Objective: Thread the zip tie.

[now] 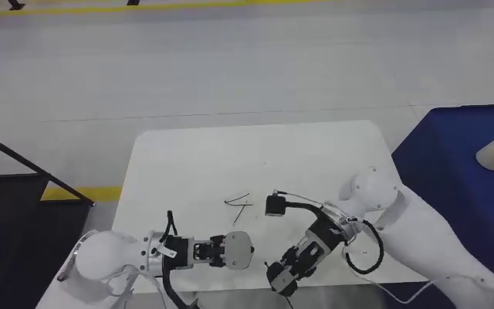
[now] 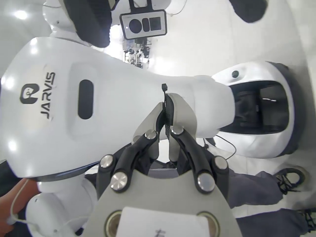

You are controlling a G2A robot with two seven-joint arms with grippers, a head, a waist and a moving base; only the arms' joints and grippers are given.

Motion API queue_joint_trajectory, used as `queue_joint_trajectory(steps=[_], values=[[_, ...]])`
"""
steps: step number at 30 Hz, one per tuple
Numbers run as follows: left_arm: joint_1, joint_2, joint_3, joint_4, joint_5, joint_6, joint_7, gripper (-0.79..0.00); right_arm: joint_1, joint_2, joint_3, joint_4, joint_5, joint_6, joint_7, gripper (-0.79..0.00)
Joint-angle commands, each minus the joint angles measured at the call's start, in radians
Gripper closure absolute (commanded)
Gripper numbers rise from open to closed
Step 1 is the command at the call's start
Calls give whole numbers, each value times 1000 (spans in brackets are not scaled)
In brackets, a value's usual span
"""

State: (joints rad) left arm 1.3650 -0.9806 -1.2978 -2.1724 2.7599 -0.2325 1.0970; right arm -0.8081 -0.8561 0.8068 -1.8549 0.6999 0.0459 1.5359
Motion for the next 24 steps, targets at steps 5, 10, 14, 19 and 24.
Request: queue_joint_trajectory(steps=[5, 10, 14, 19, 24], values=[[-91, -6, 81, 33, -31, -17, 47, -773, 97, 17, -107, 27, 141, -18, 0, 0], [-133, -6, 107, 52, -62, -29, 60, -502, 158, 33, -185, 64, 175, -39, 0, 0], [-148, -4, 115, 51, -68, -32, 50, -369, 197, 42, -236, 92, 204, -54, 0, 0], [-150, 1, 114, 46, -46, -29, 21, -311, 239, 51, -293, 107, 232, -67, 0, 0], [-148, 6, 112, 46, -45, -25, 10, -246, 274, 58, -338, 122, 258, -90, 0, 0]])
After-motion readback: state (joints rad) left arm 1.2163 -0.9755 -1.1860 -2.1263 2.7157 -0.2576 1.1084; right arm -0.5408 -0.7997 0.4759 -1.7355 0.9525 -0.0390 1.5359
